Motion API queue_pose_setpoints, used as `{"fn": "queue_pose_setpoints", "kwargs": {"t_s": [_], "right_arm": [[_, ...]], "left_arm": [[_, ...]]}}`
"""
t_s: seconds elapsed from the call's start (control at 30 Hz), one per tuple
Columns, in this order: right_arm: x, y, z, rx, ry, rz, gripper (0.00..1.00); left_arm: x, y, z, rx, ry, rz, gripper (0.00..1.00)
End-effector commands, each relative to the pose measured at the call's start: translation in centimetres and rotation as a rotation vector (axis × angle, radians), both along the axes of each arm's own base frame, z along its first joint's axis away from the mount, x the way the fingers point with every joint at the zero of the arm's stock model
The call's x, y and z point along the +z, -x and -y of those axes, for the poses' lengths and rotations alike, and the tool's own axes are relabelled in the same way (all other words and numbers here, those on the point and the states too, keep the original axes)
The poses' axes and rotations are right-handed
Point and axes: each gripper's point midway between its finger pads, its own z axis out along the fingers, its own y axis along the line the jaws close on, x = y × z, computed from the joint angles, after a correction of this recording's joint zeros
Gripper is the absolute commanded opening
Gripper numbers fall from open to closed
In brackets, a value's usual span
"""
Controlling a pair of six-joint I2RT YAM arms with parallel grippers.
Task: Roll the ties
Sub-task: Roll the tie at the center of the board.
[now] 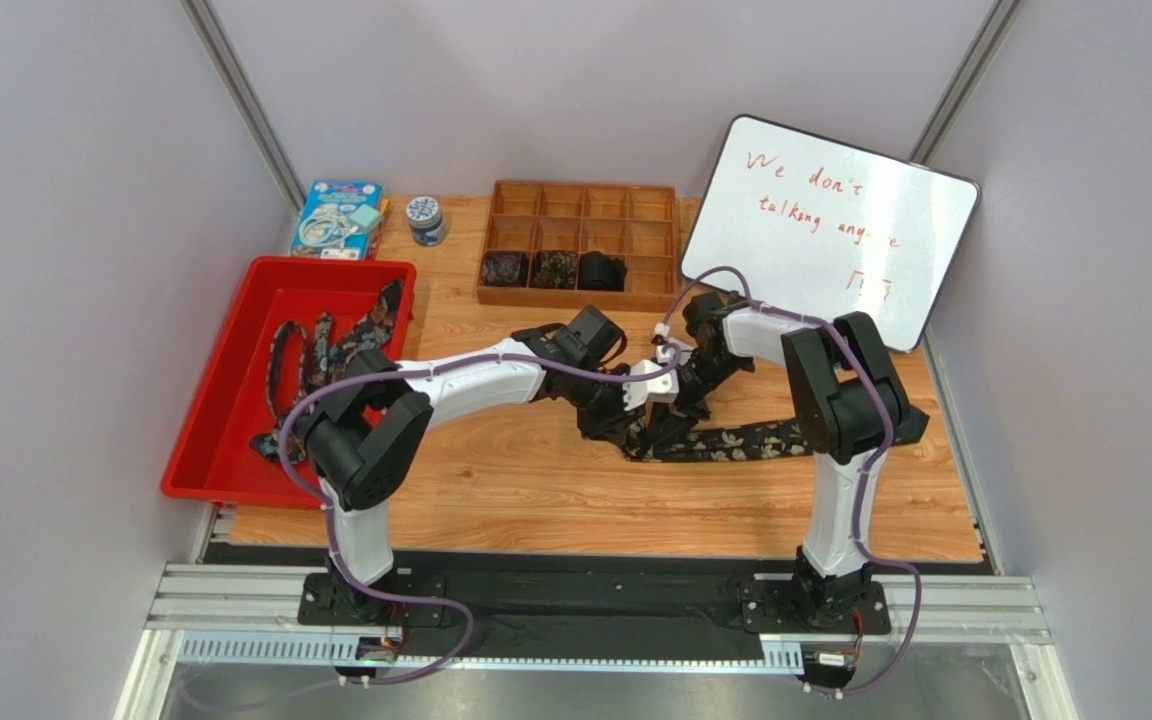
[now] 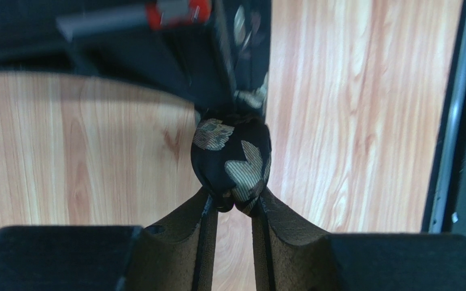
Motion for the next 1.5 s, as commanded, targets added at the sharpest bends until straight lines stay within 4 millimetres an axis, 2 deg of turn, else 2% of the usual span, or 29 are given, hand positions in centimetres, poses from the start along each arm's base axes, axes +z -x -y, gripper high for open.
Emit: {"fn": "queue_pose_setpoints", "kwargs": {"t_s": [0.0, 0.2, 0.4, 0.5, 0.63, 0.73, 0.8, 0.93, 1.03, 1.07, 1.2, 1.27, 1.4, 1.47], "right_arm": [[-3.6, -2.1, 1.7, 0.009, 0.161, 0.141, 0.0], [-3.5, -1.8, 1.2, -0.011, 0.132, 0.138, 0.0], [-3.1, -1.7, 0.3, -0.036, 0.08, 0.123, 0.0], [-2.7, -1.6, 0.0, -0.037, 0.057, 0.119, 0.0], [-1.9, -1.5, -0.4, -0.046, 0.014, 0.105, 0.0], [-1.2, -1.6, -0.8, -0.051, -0.025, 0.106, 0.0], [-1.0, -1.6, -0.8, -0.039, -0.048, 0.11, 0.0], [0.0, -2.2, 0.0, -0.039, -0.068, 0.104, 0.0], [1.4, -3.0, 0.9, -0.021, -0.085, 0.117, 0.09], [1.8, -2.6, 1.2, -0.018, -0.078, 0.092, 0.11], [3.5, -3.1, 1.7, -0.001, -0.09, 0.105, 0.23], [4.1, -3.1, 2.2, -0.002, -0.089, 0.097, 0.26], [5.5, -3.0, 3.5, -0.019, -0.095, 0.093, 0.37], [6.4, -2.7, 4.4, -0.049, -0.105, 0.074, 0.38]], "left_arm": [[2.5, 1.2, 4.0, -0.031, 0.104, -0.031, 0.3], [0.1, 1.3, 5.6, 0.009, 0.09, -0.072, 0.34], [-3.1, 1.1, 6.0, 0.05, 0.052, -0.071, 0.4], [-4.7, 1.1, 5.4, 0.057, 0.011, -0.067, 0.41], [-7.0, 1.3, 3.7, 0.068, -0.065, -0.042, 0.4], [-8.0, 1.8, 3.0, 0.064, -0.091, -0.044, 0.36], [-8.5, 2.3, 2.4, 0.057, -0.113, -0.047, 0.3], [-9.9, 3.1, 0.7, 0.047, -0.19, -0.025, 0.2], [-11.0, 3.5, -0.5, 0.051, -0.247, -0.023, 0.17], [-11.3, 3.8, -0.7, 0.049, -0.26, -0.023, 0.15], [-12.1, 3.9, -1.6, 0.049, -0.308, -0.001, 0.14], [-12.4, 3.7, -1.9, 0.062, -0.334, 0.013, 0.13], [-13.5, 3.7, -2.7, 0.078, -0.385, 0.016, 0.13], [-13.7, 3.7, -2.8, 0.085, -0.401, 0.018, 0.12]]}}
